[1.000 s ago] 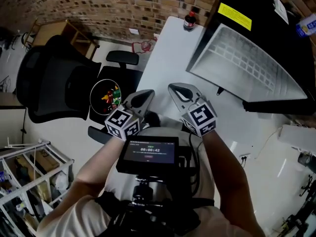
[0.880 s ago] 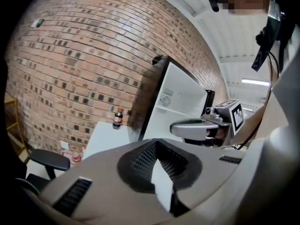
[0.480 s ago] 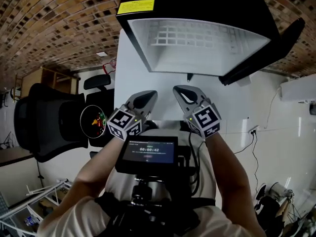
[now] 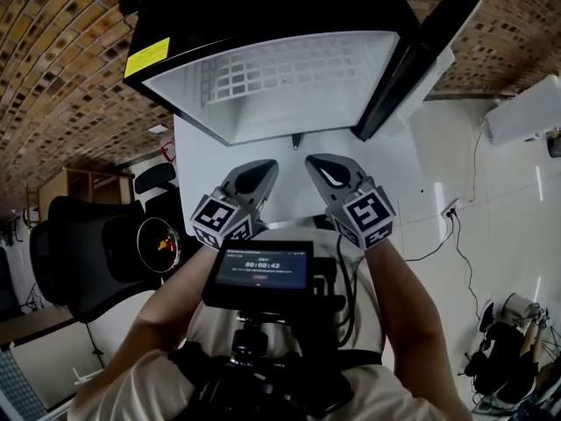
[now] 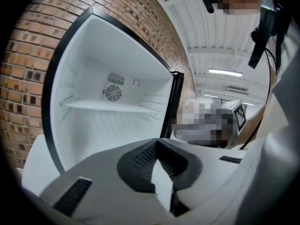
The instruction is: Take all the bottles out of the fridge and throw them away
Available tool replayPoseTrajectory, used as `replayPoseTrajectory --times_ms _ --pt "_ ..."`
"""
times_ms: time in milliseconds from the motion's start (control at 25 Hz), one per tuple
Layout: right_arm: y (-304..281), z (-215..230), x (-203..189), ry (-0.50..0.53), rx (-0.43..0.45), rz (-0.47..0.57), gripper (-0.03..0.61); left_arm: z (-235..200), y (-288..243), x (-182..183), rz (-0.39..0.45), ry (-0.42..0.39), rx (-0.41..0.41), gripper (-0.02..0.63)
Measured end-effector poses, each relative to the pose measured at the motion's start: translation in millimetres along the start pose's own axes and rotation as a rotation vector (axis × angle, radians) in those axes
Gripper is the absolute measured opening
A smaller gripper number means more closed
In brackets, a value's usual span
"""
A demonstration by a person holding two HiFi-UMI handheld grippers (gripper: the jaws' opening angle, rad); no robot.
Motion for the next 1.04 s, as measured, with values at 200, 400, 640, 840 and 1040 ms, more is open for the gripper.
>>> replayPoseTrajectory --times_ms 200,400,640,840,1040 --pt "11.5 11.2 -8.2 0.003 0.006 -0.005 0.000 10.7 -29.7 7.2 -0.009 -0.016 -0.030 0.009" --pt "15.4 25.6 -10.9 -0.002 0.019 -0.008 0.000 16.4 -48.5 9.0 -0.021 -0.013 -0.030 0.009" --pt "14.8 36.3 -12.1 -0.020 0.030 -0.014 0.000 20.5 -57.3 10.4 -0.031 -0.007 -0.025 0.011" --pt "8.5 33.0 -12.7 -0.023 0.050 -0.019 0.000 17.4 -53.4 6.2 -0.041 0.006 -0.011 0.009" --pt "2.6 32.6 -8.4 -0.012 0.061 -0.015 0.000 12.1 -51.6 7.3 -0.035 0.007 -0.002 0.011"
Point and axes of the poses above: the fingertips, and each gripper's own axes: y backward along the fingers, z to its right, x out of its top, the point moved 7 cm from there along y, backward along the fingers, and after that the axes turned 7 degrees about -z, right-handed, at the moved point
